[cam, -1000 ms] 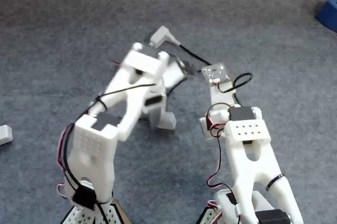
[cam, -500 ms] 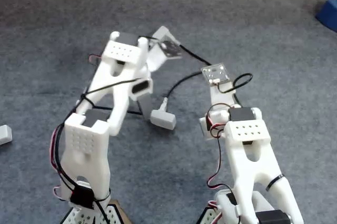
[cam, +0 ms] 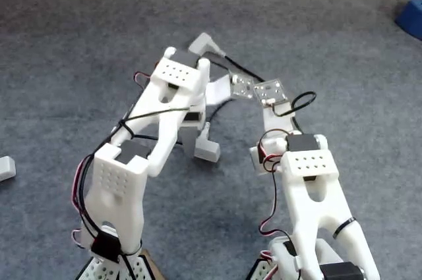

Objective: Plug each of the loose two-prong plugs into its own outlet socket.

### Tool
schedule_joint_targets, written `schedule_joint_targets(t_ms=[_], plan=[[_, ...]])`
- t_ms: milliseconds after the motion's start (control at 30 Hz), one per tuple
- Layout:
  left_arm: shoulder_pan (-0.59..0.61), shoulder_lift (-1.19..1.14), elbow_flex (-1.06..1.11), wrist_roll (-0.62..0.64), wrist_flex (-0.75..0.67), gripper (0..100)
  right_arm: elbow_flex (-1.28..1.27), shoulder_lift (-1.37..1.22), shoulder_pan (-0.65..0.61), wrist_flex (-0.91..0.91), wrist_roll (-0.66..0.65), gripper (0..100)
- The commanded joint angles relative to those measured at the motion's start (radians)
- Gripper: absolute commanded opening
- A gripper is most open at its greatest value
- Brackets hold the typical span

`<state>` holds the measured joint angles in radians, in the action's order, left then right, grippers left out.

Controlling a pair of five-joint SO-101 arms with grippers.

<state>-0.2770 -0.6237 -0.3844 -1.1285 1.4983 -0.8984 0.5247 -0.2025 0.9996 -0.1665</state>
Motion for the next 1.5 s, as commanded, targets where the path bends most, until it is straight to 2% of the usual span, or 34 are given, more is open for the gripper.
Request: schedule_joint_targets(t_ms=[0,133,200,367,433,633,767,833,1000,1133,1333,1467], plan=[[-0.039,0.004,0.077,-0.02,-0.097,39,0.004,0.036,0.012,-0.013,0.006,22.1],[-0.081,0.004,0.197,-0.015,-0.189,39,0.004,0.036,0.012,-0.013,0.005,22.1],[-0.091,0.004,0.217,0.017,-0.21,35,0.004,0.036,0.012,-0.013,0.005,22.1],[-0.101,0.015,0.193,0.026,-0.209,6,0.004,0.036,0.012,-0.013,0.005,22.1],[-0.087,0.015,0.122,0.031,-0.198,0,0.004,0.036,0.01,-0.013,0.005,22.1],[0.024,0.005,-0.259,0.032,-0.048,4,0.004,0.036,0.008,-0.013,0.005,22.1],[0.087,0.004,-0.456,0.032,-0.069,4,0.004,0.036,0.008,-0.013,0.005,22.1],[0.111,0.004,-0.519,0.04,-0.095,7,0.004,0.036,0.008,-0.013,0.005,22.1],[0.16,-0.012,-0.556,0.209,-0.269,31,0.004,0.036,0.008,-0.013,0.005,22.1],[0.173,-0.053,-0.558,0.201,-0.308,46,0.002,0.036,0.008,-0.013,0.003,22.1],[0.271,-0.09,-0.615,0.207,-0.299,48,0.001,0.036,-0.027,-0.008,0.003,22.1],[0.43,-0.081,-0.668,0.209,-0.186,46,-0.033,0.036,-0.056,-0.012,0.003,22.1]])
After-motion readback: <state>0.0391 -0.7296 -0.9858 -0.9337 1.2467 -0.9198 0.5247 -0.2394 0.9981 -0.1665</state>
